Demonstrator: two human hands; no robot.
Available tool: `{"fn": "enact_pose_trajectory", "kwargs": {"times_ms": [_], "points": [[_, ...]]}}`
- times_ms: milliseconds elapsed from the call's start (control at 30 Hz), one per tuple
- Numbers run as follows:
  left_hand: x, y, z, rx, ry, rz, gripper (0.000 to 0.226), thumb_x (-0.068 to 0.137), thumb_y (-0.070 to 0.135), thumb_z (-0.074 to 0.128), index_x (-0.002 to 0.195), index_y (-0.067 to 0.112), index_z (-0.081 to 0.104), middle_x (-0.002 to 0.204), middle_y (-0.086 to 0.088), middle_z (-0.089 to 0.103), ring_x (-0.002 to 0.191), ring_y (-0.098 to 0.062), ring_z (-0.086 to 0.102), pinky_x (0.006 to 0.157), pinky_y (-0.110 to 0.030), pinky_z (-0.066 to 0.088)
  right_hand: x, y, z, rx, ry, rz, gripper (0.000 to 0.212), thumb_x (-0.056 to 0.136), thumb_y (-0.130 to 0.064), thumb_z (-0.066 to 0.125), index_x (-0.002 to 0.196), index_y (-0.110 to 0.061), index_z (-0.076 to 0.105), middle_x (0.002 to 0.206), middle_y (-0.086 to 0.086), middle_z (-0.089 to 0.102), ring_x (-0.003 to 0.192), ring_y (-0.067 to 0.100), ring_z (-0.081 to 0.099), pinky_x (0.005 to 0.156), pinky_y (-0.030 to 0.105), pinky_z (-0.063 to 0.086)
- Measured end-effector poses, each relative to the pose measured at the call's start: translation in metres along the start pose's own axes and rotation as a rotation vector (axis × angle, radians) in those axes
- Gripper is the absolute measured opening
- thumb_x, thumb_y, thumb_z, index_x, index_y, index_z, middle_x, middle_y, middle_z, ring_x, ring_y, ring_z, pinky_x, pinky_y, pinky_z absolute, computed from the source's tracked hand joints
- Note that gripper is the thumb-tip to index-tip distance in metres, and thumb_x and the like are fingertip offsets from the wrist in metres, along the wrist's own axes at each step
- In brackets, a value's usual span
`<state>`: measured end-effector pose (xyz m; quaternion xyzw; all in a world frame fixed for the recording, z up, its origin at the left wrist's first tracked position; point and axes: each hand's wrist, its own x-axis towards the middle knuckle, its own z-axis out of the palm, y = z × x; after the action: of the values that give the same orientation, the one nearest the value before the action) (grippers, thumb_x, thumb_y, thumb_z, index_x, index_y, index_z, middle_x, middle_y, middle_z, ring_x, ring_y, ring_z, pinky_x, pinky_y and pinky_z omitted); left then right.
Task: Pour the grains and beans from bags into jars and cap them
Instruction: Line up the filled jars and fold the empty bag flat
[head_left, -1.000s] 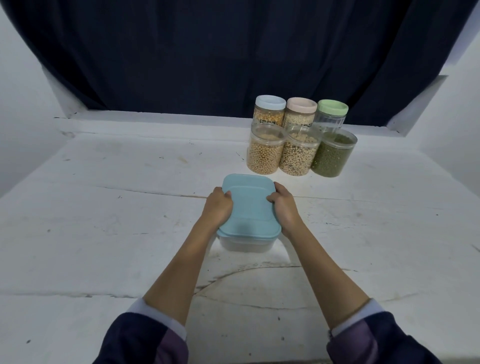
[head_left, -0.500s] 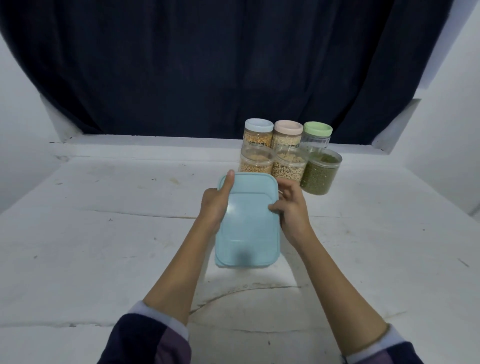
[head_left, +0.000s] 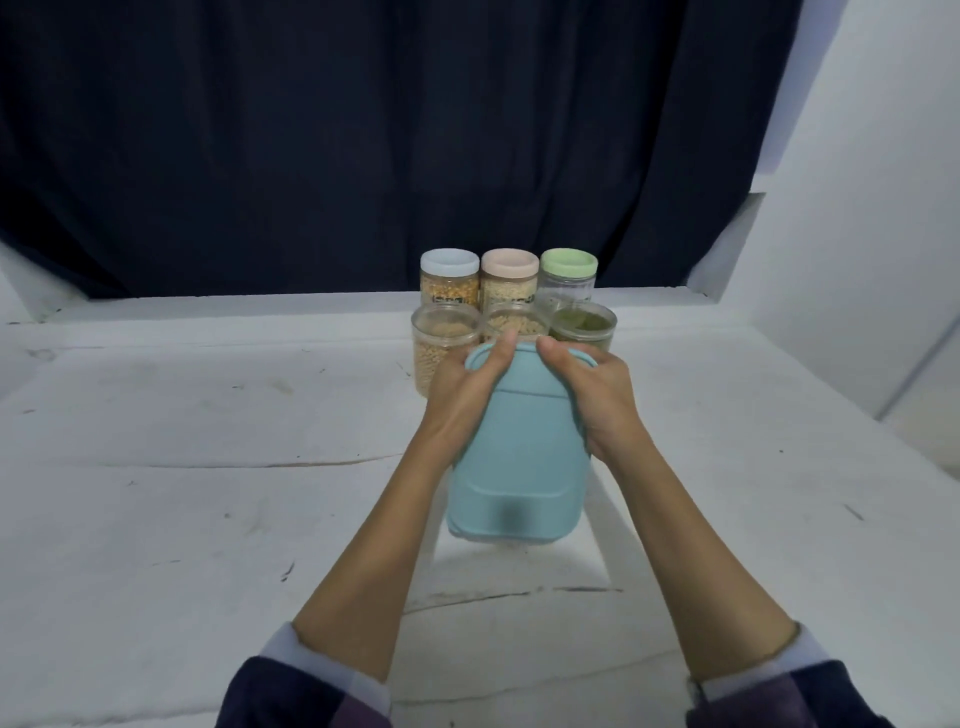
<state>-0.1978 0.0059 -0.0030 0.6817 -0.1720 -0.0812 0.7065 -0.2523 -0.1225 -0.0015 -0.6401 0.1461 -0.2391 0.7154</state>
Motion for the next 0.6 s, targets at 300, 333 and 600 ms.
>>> {"fn": "enact_pose_trajectory", "kwargs": {"times_ms": [300,333,600], "points": [[0.014,0.007,0.085,-0.011,0.259,0.086,0.030,0.077,0.050,0.070,0.070,0.022,0.064,0.067,0.009,0.067,0.062,-0.002,0.064,0.062,-0.023,0.053,0.022,-0.021,-0.076,-0.065,-0.048,-0.023,0.049,0.075,-0.053,0.065,0.100,-0.011,0.067,0.093,0.005,0.074,0.084,0.019,0.071,0.071,0.028,0.058],[0.016,0.010,0.093,-0.021,0.256,0.085,0.029,0.078,0.049,0.070,0.071,0.022,0.063,0.066,0.009,0.067,0.059,0.001,0.063,0.057,-0.018,0.052,0.023,-0.021,-0.083,-0.034,-0.030,-0.003,0.045,0.078,-0.052,0.064,0.094,-0.010,0.068,0.086,0.004,0.075,0.079,0.019,0.072,0.070,0.030,0.059],[0.026,-0.013,0.164,-0.068,0.043,-0.005,0.034,0.085,0.049,0.060,0.098,0.019,0.066,0.093,0.002,0.072,0.087,-0.015,0.069,0.072,-0.026,0.056,0.062,-0.036,-0.153,0.020,0.149,0.001,0.049,0.080,-0.054,0.067,0.083,-0.005,0.068,0.074,0.003,0.074,0.069,0.019,0.072,0.063,0.030,0.059]]}}
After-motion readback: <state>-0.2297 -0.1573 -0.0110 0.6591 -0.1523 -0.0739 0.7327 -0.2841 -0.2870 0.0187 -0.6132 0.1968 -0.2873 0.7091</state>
